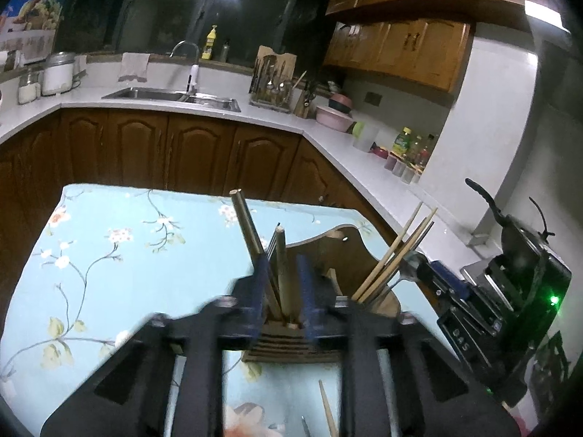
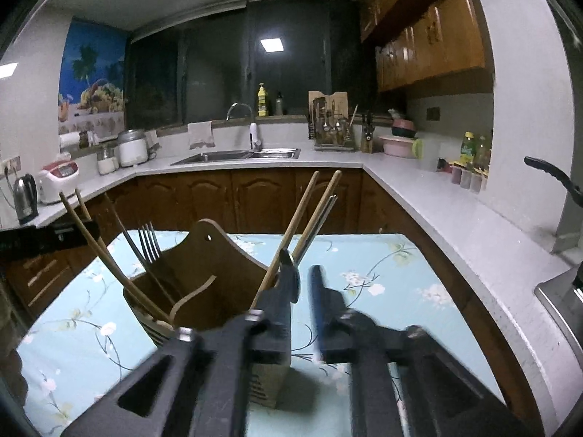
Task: Organize utensils
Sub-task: 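Open both tools above the caddy and pull them back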
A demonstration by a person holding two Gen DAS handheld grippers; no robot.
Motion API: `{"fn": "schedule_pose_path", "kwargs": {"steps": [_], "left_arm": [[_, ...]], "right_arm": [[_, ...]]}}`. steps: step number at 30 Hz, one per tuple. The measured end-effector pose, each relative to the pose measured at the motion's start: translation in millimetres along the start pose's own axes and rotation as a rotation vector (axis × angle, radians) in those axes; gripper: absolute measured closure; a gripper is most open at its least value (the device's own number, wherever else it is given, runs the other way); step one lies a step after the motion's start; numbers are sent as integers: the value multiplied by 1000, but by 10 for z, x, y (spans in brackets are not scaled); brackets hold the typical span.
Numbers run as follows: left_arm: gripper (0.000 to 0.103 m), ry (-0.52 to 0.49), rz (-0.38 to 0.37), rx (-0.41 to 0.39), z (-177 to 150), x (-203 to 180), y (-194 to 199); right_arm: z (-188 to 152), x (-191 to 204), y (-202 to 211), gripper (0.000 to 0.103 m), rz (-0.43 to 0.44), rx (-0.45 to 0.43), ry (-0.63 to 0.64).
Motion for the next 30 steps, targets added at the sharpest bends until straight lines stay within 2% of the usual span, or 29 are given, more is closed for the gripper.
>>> {"fn": "schedule_pose_path", "kwargs": {"steps": [1,3,4,5,7,10,14,19,30], "left_arm": [[63,9,3,-1,-2,15,25],[62,28,0,-8,-11,31,127],[54,40,-4,-11,-22,43,193],[40,51,0,-15,-36,64,239],[31,83,15,-36,-81,143,377],[23,117,26,-32,-238,259,531],[16,139,58,-16,-476,401,657],[13,177,77,26,-843,577,828],[10,215,82,49,-1475,730,1315]], "right_arm": [[1,2,24,56,6,-8,-8],[18,-11,92,52,9,-26,-21],[23,-23,129,50,8,-32,-28],[22,-34,161,47,16,-33,-41],[6,-53,223,33,32,-37,-72],[-42,-66,347,24,54,-50,-98],[-167,-8,491,23,95,-42,-135],[-366,135,740,16,131,-37,-167],[-904,398,1391,16,193,9,-226]]}}
Point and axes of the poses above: each gripper's, at about its wrist camera, not at the fingertips, and y roughly against the way its jaws point, x to its left, z to its top, the point moved 8 cm from there along -y, roughly the way its jaws point, and after that the axes turned 12 degrees about z, right-handed, at the moved point
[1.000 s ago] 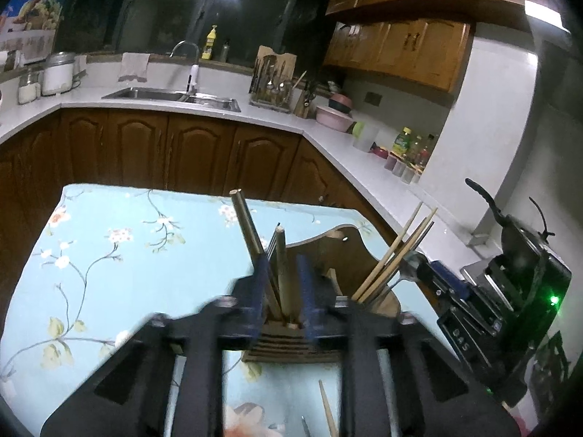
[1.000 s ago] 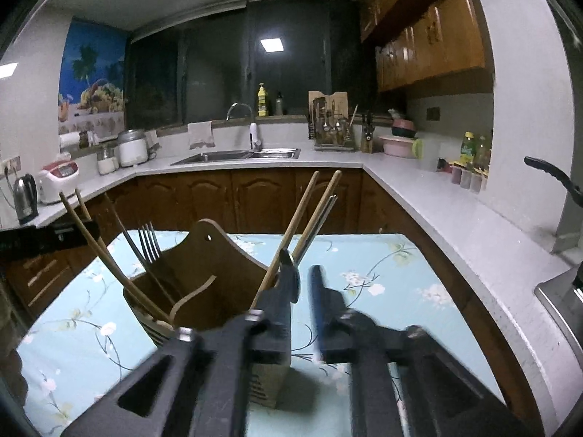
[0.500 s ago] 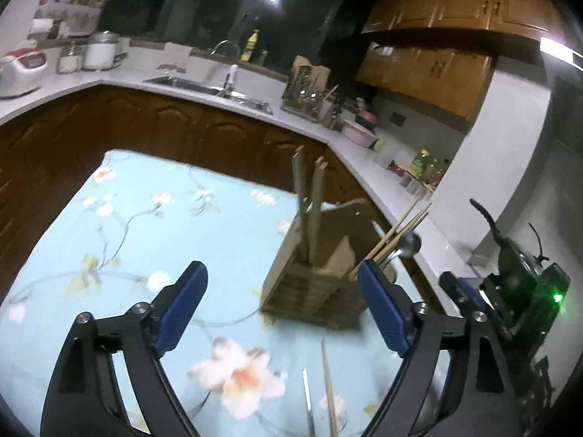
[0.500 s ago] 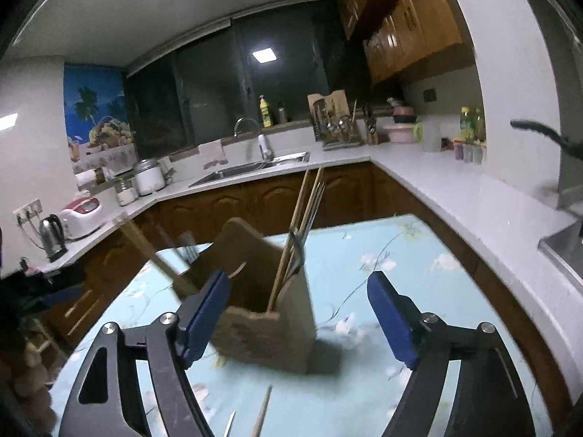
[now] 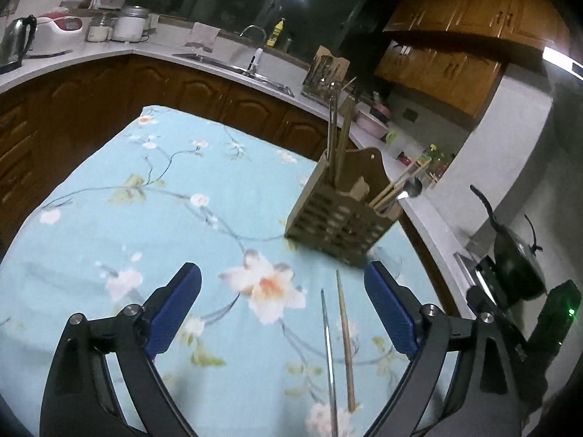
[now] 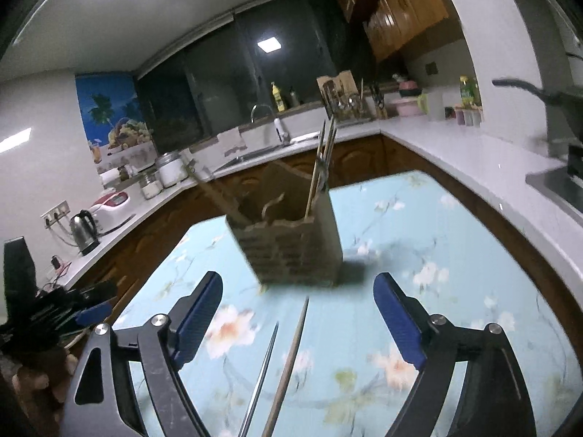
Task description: Organize utensils
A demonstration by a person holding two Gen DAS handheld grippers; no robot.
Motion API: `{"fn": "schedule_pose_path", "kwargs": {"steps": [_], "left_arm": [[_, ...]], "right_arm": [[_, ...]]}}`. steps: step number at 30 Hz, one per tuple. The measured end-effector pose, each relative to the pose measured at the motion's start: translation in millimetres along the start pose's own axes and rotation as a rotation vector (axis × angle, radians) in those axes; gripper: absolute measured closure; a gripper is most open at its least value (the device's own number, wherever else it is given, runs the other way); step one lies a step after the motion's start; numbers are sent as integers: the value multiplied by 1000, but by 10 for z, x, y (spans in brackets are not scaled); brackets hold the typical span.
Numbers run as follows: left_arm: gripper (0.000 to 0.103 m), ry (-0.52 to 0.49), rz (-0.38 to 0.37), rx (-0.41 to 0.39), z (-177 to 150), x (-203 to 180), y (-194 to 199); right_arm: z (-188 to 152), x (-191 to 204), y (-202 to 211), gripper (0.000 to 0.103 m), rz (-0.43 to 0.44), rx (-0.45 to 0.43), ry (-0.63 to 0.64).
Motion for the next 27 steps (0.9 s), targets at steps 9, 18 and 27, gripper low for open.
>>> {"fn": "schedule_pose_path", "kwargs": {"steps": [9,18,27], "left_arm": [[4,-48,-13,-72,24,-15,541],[0,-110,89,-243,-104,5,768],[0,-174,218,-308,-450,93,589]], "right_arm": [[-97,411,555,11,80,33,25],[-30,673,877,2,-16,-193,211],[-506,430,663,2,-66,-178,197]]}}
Point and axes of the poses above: each gripper's, at about its wrist camera, not at the fingertips, and y roughly against the way its jaws point, x to its left, z to its top, the point moved 8 cm from there along -y, roughly the way its jaws point, and after that the axes turned 12 degrees about z, right-handed, at the moved point
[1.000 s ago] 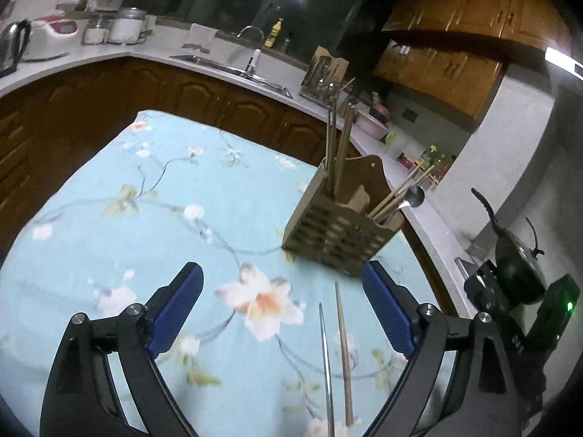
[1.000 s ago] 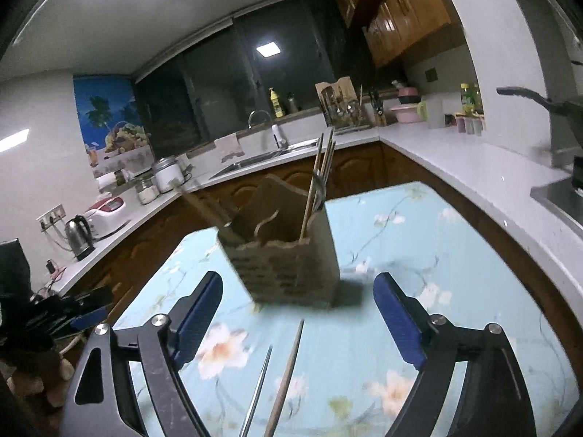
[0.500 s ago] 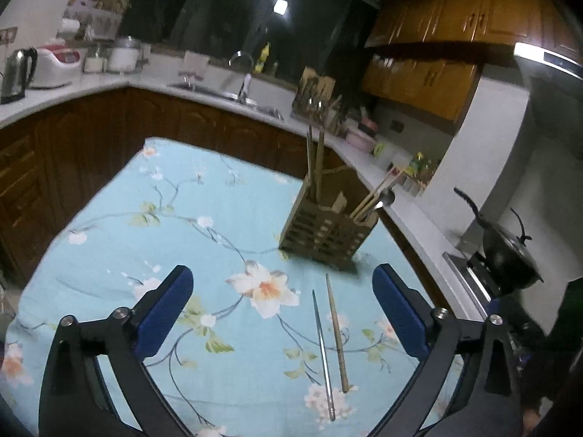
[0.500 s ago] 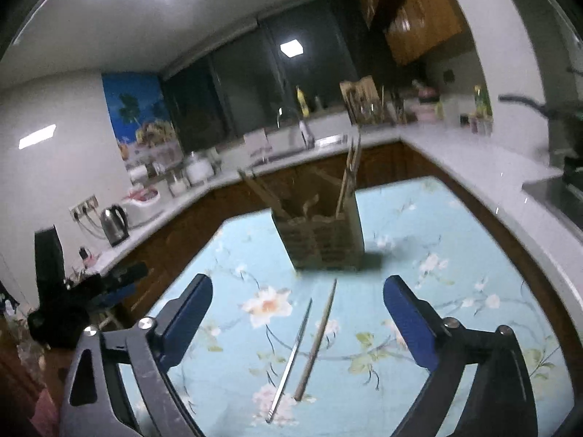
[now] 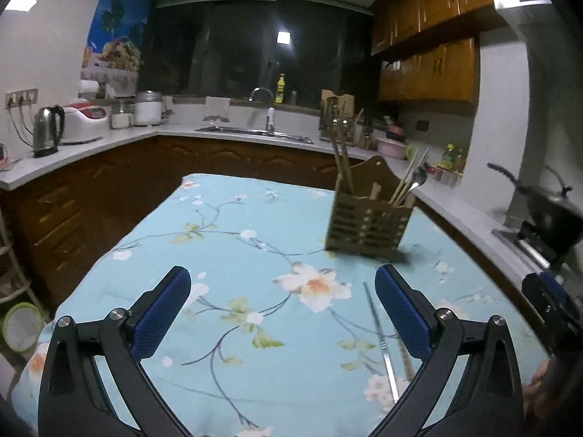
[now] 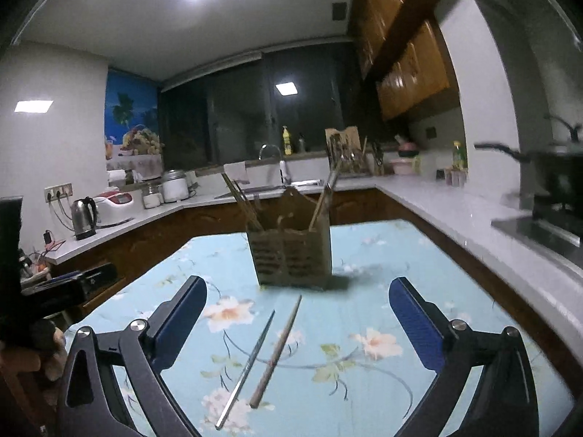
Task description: Organize utensils
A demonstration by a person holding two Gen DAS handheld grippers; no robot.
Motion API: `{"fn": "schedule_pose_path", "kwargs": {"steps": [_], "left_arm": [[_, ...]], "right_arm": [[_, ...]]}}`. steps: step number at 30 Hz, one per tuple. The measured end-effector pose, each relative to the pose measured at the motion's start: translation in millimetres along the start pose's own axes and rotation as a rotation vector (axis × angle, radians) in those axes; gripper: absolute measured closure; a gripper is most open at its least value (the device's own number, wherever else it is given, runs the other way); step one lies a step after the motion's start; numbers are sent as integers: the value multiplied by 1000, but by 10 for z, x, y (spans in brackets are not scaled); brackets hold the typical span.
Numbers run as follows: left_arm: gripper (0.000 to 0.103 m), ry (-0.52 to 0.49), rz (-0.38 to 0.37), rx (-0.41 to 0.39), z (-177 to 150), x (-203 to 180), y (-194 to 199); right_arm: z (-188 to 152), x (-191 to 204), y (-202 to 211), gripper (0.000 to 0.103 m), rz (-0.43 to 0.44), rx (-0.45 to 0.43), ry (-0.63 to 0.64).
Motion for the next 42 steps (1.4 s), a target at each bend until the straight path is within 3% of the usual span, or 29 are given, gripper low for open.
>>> {"fn": "schedule_pose_path", "kwargs": {"steps": [8,22,42], "left_arm": [[0,-21,39,-30,-238,34,0],[0,-56,46,-34,-295,-37,28],[0,-72,60,-69,-307,-115,106]], "right_arm": [[-288,-37,44,2,-20,5,15],[-295,-241,124,2,-75,-23,-2],[-381,-214,82,2,-51,-12,4]]}}
Point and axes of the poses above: each gripper's, at about its wrist camera, not at the fingertips, and y roughly against the way its jaws point, x to its left, z to its top, the point moved 8 cm from there along -y, roughly the way its jaws point, and after that the axes turned 12 degrees about z, right-handed, at the moved point
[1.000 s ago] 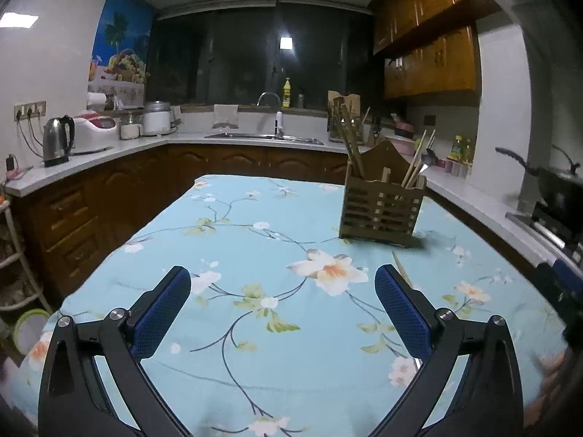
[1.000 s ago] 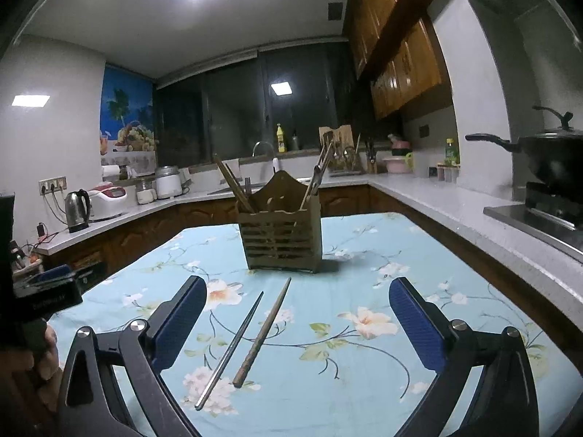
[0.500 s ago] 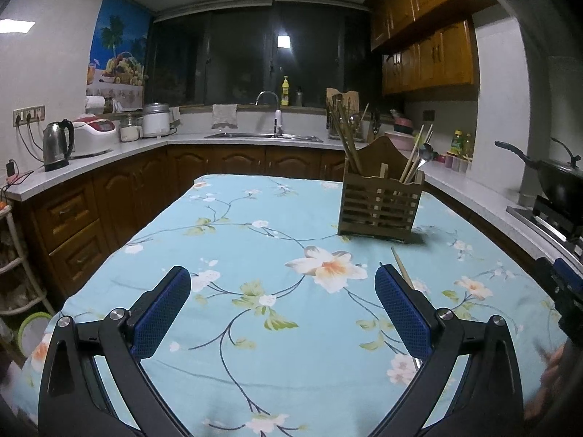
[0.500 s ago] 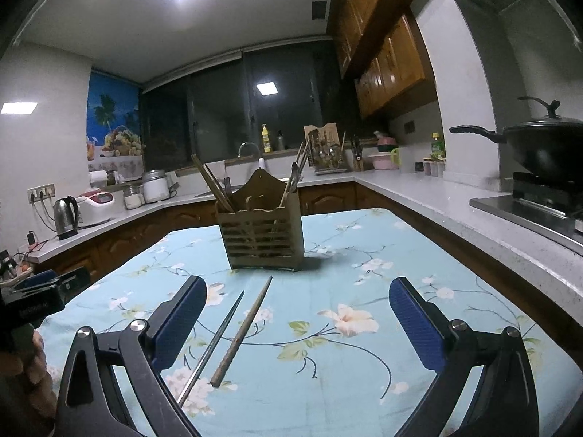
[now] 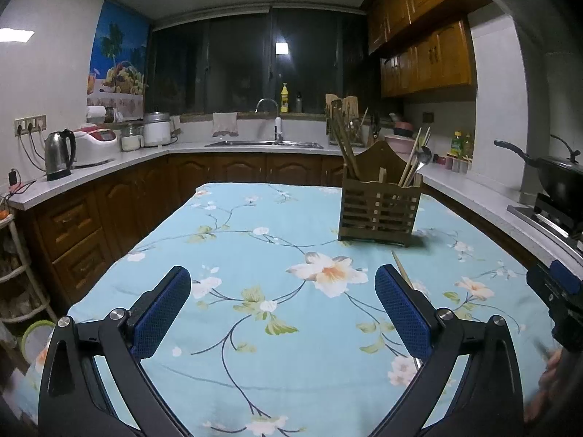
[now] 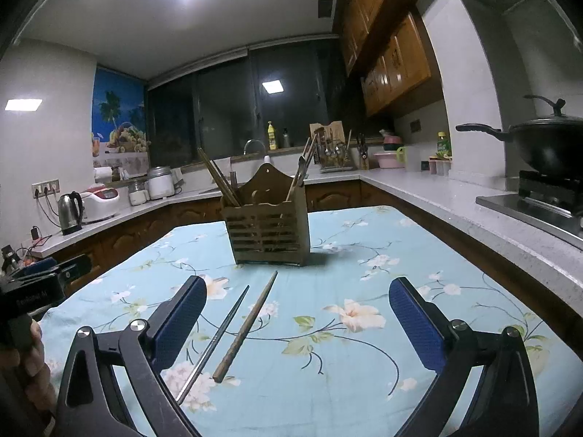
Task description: Organize utensils
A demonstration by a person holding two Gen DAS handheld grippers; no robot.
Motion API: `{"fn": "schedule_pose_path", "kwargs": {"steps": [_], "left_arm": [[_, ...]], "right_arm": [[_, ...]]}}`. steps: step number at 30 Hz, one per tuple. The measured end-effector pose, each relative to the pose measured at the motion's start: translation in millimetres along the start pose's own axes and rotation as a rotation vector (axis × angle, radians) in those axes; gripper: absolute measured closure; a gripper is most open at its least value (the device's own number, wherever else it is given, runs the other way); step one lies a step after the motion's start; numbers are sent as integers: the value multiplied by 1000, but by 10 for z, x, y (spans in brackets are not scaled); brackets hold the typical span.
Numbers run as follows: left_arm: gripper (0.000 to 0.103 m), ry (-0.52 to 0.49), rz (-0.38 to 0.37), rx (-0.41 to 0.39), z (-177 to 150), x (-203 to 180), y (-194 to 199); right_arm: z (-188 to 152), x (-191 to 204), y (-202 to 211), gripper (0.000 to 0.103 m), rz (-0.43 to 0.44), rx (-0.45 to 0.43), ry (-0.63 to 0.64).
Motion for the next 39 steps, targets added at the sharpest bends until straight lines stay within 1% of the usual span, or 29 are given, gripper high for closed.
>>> {"fn": "schedule_pose_path", "kwargs": {"steps": [25,39], "left_arm": [[0,-2,0,-15,46,19,57],[0,-5,0,-18,63,18,67]], "right_arm": [[-12,40,-8,2,1,0,3],[4,138,-64,2,13,-7,2]]}}
Point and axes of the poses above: each gripper's, at about its wrist camera, not at the fingertips, and y roughly against the way its jaws point, x to its left, z to its top, the point moved 8 cm from there along -y, roughly the way its jaws point, and after that the axes turned 12 degrees about z, right-handed, at the moved point
